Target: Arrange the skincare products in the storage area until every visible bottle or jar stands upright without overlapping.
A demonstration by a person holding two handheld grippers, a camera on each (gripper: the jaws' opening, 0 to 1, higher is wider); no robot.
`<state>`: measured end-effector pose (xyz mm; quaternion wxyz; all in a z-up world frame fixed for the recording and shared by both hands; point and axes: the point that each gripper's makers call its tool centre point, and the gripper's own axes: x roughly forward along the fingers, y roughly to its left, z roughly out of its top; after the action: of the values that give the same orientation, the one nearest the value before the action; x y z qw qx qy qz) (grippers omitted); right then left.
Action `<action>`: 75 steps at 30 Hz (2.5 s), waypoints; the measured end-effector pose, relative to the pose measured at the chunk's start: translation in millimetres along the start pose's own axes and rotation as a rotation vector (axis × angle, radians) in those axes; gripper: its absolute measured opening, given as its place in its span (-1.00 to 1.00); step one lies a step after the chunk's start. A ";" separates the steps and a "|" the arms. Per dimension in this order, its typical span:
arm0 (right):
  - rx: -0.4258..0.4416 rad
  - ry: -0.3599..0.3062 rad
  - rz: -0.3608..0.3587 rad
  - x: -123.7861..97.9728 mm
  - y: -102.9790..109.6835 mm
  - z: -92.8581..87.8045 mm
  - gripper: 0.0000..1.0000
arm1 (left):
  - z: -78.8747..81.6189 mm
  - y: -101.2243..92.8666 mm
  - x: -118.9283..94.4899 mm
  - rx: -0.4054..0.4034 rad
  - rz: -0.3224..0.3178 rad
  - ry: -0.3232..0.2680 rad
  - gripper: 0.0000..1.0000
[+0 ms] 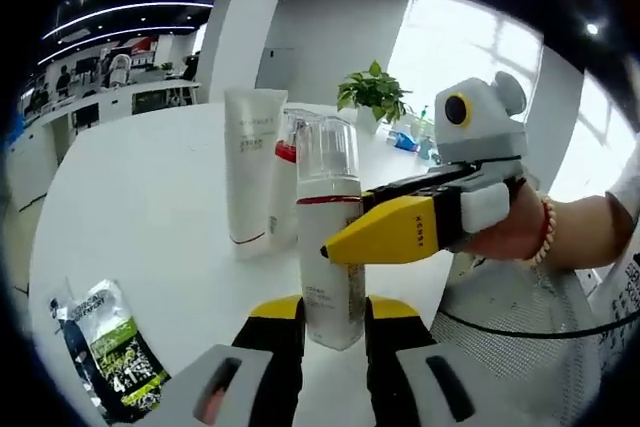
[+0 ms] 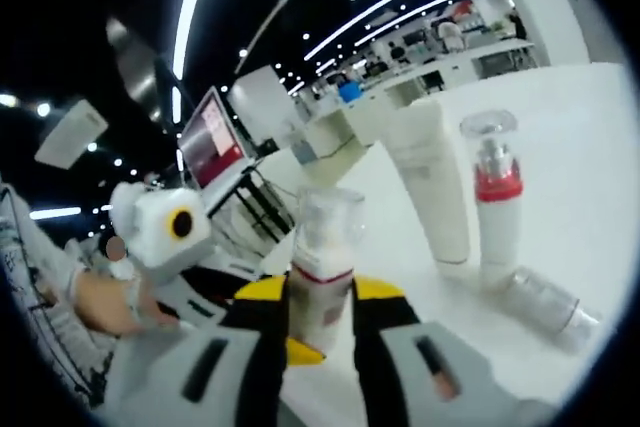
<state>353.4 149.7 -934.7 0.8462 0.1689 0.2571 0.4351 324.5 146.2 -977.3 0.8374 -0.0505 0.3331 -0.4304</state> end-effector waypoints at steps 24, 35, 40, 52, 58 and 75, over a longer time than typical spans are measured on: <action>-0.099 0.025 -0.096 -1.0 -3.0 -2.8 -0.59 | 6.2 -8.2 2.8 0.069 0.005 -0.035 -0.32; -0.039 0.011 -0.139 5.6 -3.7 -6.3 -0.59 | 3.8 -1.7 3.6 0.106 0.080 -0.021 -0.34; -0.017 0.018 -0.131 8.0 -2.0 -8.7 -0.59 | -0.2 -0.7 4.2 0.129 0.103 0.010 -0.51; 0.023 0.028 -0.076 4.2 -1.9 -6.2 -0.60 | 0.1 1.8 -1.0 0.023 0.064 0.013 -0.61; 0.048 0.024 -0.061 2.8 -1.4 -4.7 -0.60 | 0.8 -0.1 -2.1 -0.005 0.038 0.010 -0.62; 0.022 -0.032 -0.089 -2.0 -7.4 6.2 -0.59 | -5.1 -5.0 -1.0 -0.055 -0.001 0.043 -0.63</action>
<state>360.9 143.5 -932.9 0.8669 0.1736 0.2557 0.3912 317.6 144.9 -978.9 0.8282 -0.0646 0.3626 -0.4225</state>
